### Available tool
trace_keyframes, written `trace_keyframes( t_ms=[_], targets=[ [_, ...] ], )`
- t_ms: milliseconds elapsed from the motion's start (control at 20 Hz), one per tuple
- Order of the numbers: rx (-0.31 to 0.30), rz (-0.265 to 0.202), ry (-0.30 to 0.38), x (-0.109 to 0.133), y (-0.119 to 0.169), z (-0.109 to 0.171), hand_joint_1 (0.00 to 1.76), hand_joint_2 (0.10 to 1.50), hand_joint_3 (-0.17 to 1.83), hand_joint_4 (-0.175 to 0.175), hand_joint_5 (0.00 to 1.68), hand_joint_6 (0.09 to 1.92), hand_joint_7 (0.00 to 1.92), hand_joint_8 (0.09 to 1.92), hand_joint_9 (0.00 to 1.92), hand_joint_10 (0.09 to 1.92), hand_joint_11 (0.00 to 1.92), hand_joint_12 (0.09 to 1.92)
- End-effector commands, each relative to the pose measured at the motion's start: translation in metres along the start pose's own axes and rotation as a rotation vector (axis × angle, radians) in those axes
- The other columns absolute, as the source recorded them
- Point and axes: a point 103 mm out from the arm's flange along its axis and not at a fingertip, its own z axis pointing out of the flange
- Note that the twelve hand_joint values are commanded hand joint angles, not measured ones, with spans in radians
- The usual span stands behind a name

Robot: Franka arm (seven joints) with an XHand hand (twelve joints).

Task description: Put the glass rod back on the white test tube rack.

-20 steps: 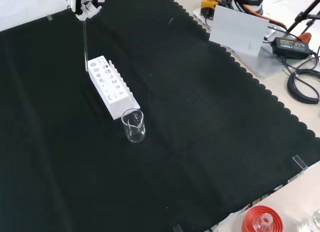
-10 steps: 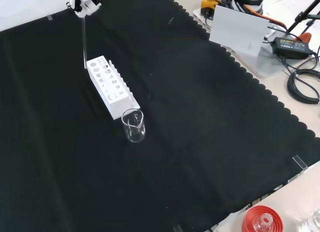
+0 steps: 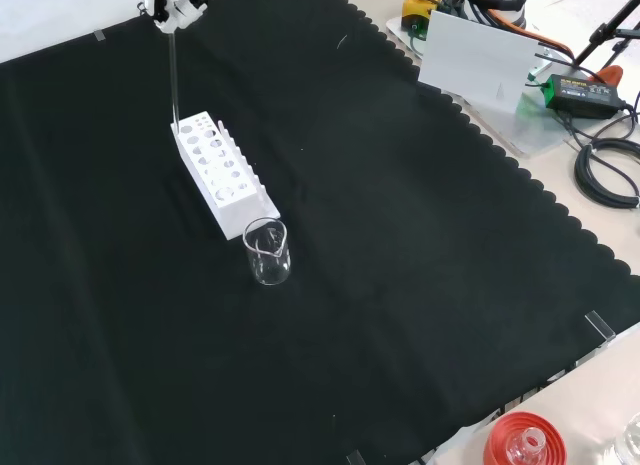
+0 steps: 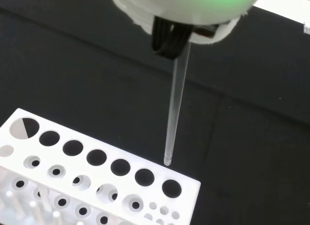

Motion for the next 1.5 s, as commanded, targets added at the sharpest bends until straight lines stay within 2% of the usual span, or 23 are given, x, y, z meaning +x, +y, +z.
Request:
trace_keyframes(
  t_ms=[50, 1250, 1500],
  targets=[
    [-0.004, 0.01, 0.002, -0.002, -0.007, -0.006, 1.33, 0.62, 0.74, -0.175, 1.21, 0.58, 1.34, 0.83, 1.71, 0.62, 1.62, 0.75],
    [0.036, -0.013, 0.028, 0.007, 0.001, 0.02, 1.33, 0.62, 0.74, -0.175, 1.21, 0.58, 1.34, 0.83, 1.71, 0.62, 1.62, 0.75],
    [0.036, -0.012, 0.022, 0.007, 0.003, 0.014, 1.33, 0.62, 0.74, -0.175, 1.21, 0.58, 1.34, 0.83, 1.71, 0.62, 1.62, 0.75]
  ],
)
